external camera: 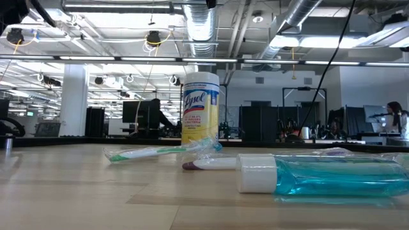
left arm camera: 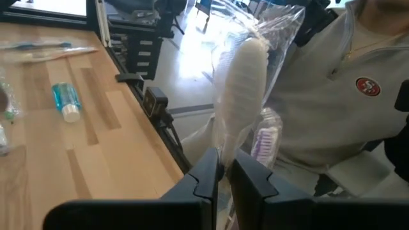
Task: Pick & Place toothbrushing station
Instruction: Put the middle blue toothbrush into the transparent organizer, then put the top blue mouthwash into the transparent organizer
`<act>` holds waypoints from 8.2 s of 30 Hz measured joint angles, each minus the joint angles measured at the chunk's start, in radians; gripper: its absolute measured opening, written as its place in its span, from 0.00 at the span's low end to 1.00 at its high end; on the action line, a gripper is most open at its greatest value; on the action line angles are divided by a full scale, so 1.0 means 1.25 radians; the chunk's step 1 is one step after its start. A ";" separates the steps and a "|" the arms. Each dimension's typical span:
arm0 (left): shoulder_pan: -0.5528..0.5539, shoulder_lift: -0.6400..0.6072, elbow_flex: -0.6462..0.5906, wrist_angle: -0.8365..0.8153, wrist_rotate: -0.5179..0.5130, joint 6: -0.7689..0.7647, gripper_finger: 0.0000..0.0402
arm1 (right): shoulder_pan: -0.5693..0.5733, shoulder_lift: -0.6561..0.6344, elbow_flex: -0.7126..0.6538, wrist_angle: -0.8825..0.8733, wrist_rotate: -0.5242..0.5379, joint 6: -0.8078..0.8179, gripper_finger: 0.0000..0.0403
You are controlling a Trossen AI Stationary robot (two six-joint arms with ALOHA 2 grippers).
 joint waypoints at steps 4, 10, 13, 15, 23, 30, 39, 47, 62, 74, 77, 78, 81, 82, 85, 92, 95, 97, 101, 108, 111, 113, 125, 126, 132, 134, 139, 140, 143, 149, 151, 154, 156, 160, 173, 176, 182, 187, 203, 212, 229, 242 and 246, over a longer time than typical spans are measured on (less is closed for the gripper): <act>0.000 0.013 0.000 0.000 -0.008 0.000 0.04 | 0.000 0.000 0.000 0.000 0.000 0.000 0.32; 0.000 0.037 0.000 -0.001 -0.018 0.000 0.04 | 0.000 0.000 0.000 -0.001 0.000 0.000 0.32; 0.000 0.048 0.000 -0.001 -0.021 -0.002 0.04 | -0.001 0.000 0.000 -0.001 0.000 0.000 0.32; 0.000 0.056 0.000 -0.001 -0.022 -0.003 0.04 | -0.001 0.000 0.000 -0.001 0.000 0.000 0.32; 0.000 0.086 0.000 -0.002 -0.022 -0.030 0.04 | -0.001 0.000 0.000 -0.001 0.000 0.000 0.32; 0.000 0.099 0.000 -0.003 -0.031 -0.040 0.04 | -0.001 0.000 0.000 -0.001 0.000 0.000 0.32; 0.000 0.125 0.000 -0.001 -0.038 -0.040 0.04 | -0.001 0.000 0.000 -0.002 0.000 0.000 0.32; 0.000 0.148 0.000 0.000 -0.042 -0.041 0.04 | -0.002 0.000 0.000 -0.002 0.000 0.000 0.32; 0.000 0.153 0.000 0.000 -0.042 -0.061 0.10 | -0.002 0.000 0.000 -0.005 0.000 -0.001 0.32; 0.000 0.153 0.000 0.009 -0.045 -0.107 0.17 | -0.002 0.000 0.000 -0.008 0.000 -0.001 0.32; 0.000 0.153 0.000 0.022 -0.054 -0.107 0.17 | -0.002 0.000 0.000 -0.010 0.000 -0.001 0.32; 0.000 0.153 0.000 0.028 -0.054 -0.107 0.17 | -0.002 0.000 0.000 -0.012 0.000 -0.001 0.32; 0.000 0.153 0.000 0.045 -0.053 -0.104 0.17 | -0.002 0.000 0.000 -0.017 0.000 0.000 0.32; 0.000 0.153 0.000 0.048 -0.053 -0.104 0.17 | -0.002 0.000 0.000 -0.018 0.000 -0.001 0.32; 0.000 0.153 0.000 0.048 -0.053 -0.104 0.18 | -0.002 0.000 0.000 -0.020 0.000 -0.001 0.32; 0.000 0.153 0.000 0.057 -0.052 -0.104 0.25 | -0.002 0.000 0.000 -0.020 0.000 -0.001 0.32; 0.000 0.153 0.000 0.087 -0.031 -0.077 0.29 | -0.002 0.000 0.000 -0.020 0.000 0.000 0.32; -0.001 0.153 0.000 0.097 -0.023 -0.058 0.31 | -0.002 0.000 0.000 -0.020 0.000 0.000 0.32; -0.001 0.153 0.000 0.103 -0.023 -0.055 0.34 | -0.002 0.000 0.000 -0.019 0.000 0.000 0.32; 0.000 0.153 0.000 0.215 -0.005 0.055 0.37 | -0.002 0.000 0.000 -0.019 0.000 0.000 0.32; 0.000 0.153 0.000 0.222 0.006 0.082 0.37 | -0.002 0.000 0.000 -0.022 0.000 0.000 0.32; 0.000 0.153 0.000 0.227 0.004 0.083 0.37 | -0.002 0.000 0.000 -0.029 0.000 0.000 0.32; 0.072 0.153 0.000 0.285 -0.001 0.141 0.36 | -0.002 0.000 0.000 -0.188 0.002 0.022 0.32; 0.084 0.153 0.000 0.294 -0.001 0.153 0.36 | -0.004 0.000 0.000 -0.210 0.003 0.033 0.32; 0.169 0.153 0.000 0.310 -0.002 0.190 0.36 | -0.021 0.000 0.000 -0.339 0.003 0.113 0.32; 0.201 0.153 0.000 0.310 -0.021 0.190 0.36 | -0.034 0.000 0.000 -0.367 0.004 0.138 0.32; 0.282 0.153 0.000 0.310 -0.073 0.190 0.36 | -0.073 0.000 0.000 -0.424 0.006 0.183 0.32; 0.299 0.153 0.000 0.310 -0.073 0.190 0.36 | -0.081 0.000 0.000 -0.433 0.010 0.188 0.32; 0.344 0.153 0.000 0.310 -0.074 0.190 0.36 | -0.105 0.000 0.000 -0.459 0.030 0.218 0.32; 0.418 0.153 0.000 0.310 -0.074 0.184 0.36 | -0.162 0.012 0.000 -0.497 0.038 0.289 0.32; 0.437 0.153 0.000 0.310 -0.074 0.184 0.36 | -0.180 0.018 -0.001 -0.518 0.048 0.308 0.32; 0.458 0.153 0.000 0.310 -0.074 0.184 0.36 | -0.210 0.057 0.004 -0.482 0.052 0.315 0.32; 0.466 0.153 0.000 0.312 -0.074 0.184 0.36 | -0.226 0.074 -0.006 -0.515 0.052 0.315 0.32; 0.470 0.153 0.000 0.323 -0.075 0.183 0.36 | -0.259 0.123 -0.001 -0.484 0.046 0.328 0.32; 0.477 0.153 0.000 0.322 -0.070 0.184 0.36 | -0.296 0.212 0.000 -0.448 0.018 0.357 0.32; 0.477 0.153 0.000 0.322 -0.069 0.184 0.36 | -0.296 0.211 0.000 -0.435 0.018 0.357 0.32; 0.477 0.153 0.000 0.322 -0.068 0.184 0.36 | -0.297 0.221 0.000 -0.420 0.018 0.357 0.35; 0.477 0.153 0.000 0.322 -0.068 0.184 0.36 | -0.301 0.254 0.003 -0.410 0.017 0.376 0.44; 0.476 0.153 0.000 0.321 -0.068 0.184 0.36 | -0.305 0.287 0.001 -0.424 0.024 0.378 0.51; 0.477 0.153 0.000 0.318 -0.067 0.184 0.36 | -0.298 0.306 0.005 -0.424 0.029 0.377 0.41; 0.477 0.153 0.000 0.316 -0.089 0.191 0.36 | -0.241 0.309 0.057 -0.475 0.006 0.331 0.32; 0.478 0.153 0.000 0.315 -0.260 0.273 0.36 | -0.191 0.308 0.157 -0.517 0.018 0.263 0.30; 0.491 0.133 0.000 0.315 -0.268 0.297 0.36 | -0.180 0.306 0.184 -0.523 0.019 0.244 0.29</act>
